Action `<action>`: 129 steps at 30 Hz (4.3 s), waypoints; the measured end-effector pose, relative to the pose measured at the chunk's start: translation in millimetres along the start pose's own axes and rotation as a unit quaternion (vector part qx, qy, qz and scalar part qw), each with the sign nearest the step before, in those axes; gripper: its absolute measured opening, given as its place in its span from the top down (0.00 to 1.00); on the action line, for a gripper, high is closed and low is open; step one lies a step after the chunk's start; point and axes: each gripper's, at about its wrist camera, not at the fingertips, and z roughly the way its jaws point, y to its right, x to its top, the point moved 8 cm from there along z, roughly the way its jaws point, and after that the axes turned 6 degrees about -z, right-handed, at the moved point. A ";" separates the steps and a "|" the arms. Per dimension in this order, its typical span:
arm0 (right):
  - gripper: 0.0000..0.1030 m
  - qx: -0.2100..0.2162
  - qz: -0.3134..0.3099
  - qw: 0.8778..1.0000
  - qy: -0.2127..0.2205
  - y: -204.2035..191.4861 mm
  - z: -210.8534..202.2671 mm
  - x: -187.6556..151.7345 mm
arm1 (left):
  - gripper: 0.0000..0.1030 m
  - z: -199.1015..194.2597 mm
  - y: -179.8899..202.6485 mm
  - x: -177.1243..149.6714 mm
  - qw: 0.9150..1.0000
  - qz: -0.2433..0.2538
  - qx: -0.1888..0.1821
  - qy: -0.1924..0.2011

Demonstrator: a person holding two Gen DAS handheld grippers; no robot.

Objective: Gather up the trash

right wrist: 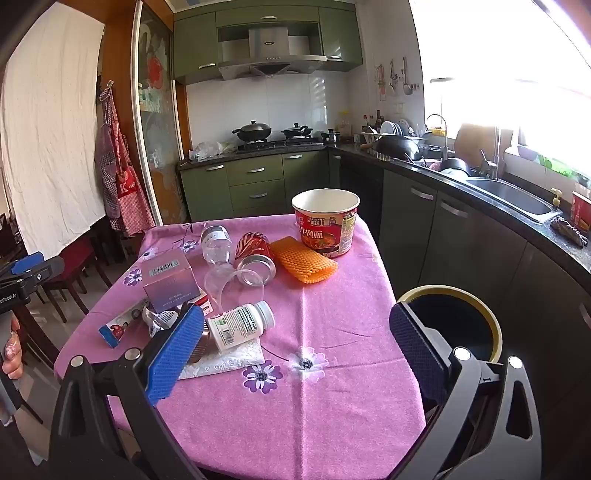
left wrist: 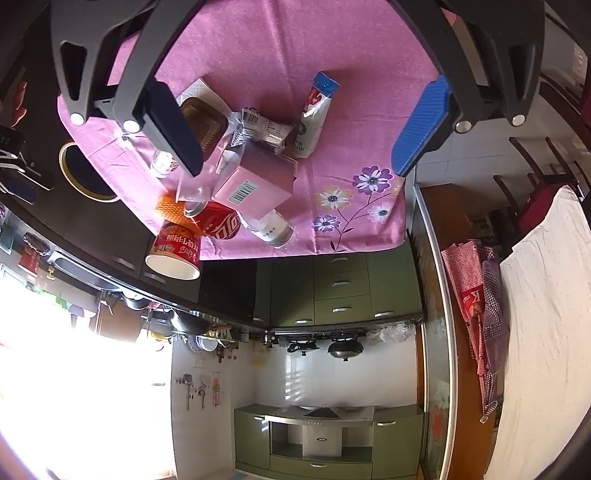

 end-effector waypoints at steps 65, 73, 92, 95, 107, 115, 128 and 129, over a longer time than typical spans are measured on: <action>0.04 0.009 0.008 1.000 -0.006 -1.4 5.9 -4.1 | 0.06 2.0 6.7 -2.5 1.000 0.004 -0.009 -0.008; 0.04 0.008 0.008 1.000 -0.006 -0.9 6.0 -4.2 | 0.06 1.8 6.7 -2.1 1.000 0.003 -0.009 -0.008; 0.04 0.009 0.009 1.000 -0.006 -1.3 4.7 -4.1 | 0.06 1.9 6.9 -2.3 1.000 0.004 -0.009 -0.009; 0.04 0.009 0.009 1.000 -0.006 -1.1 5.1 -4.0 | 0.06 2.0 7.2 -2.2 1.000 0.003 -0.009 -0.009; 0.04 0.012 0.004 1.000 -0.009 -0.4 9.8 -0.4 | 0.06 8.2 8.1 1.4 1.000 0.011 -0.016 -0.013; 0.04 0.048 0.008 0.999 -0.024 32.1 51.4 56.4 | 0.06 68.6 -0.9 44.5 1.000 0.016 -0.008 -0.025; 0.05 0.028 0.024 0.978 -0.205 106.1 255.8 146.8 | 0.06 226.7 -41.8 101.8 0.998 -0.029 0.019 -0.049; 0.06 0.022 0.029 0.973 -0.229 113.3 278.6 146.7 | 0.06 240.2 -44.5 98.7 0.998 -0.033 0.019 -0.057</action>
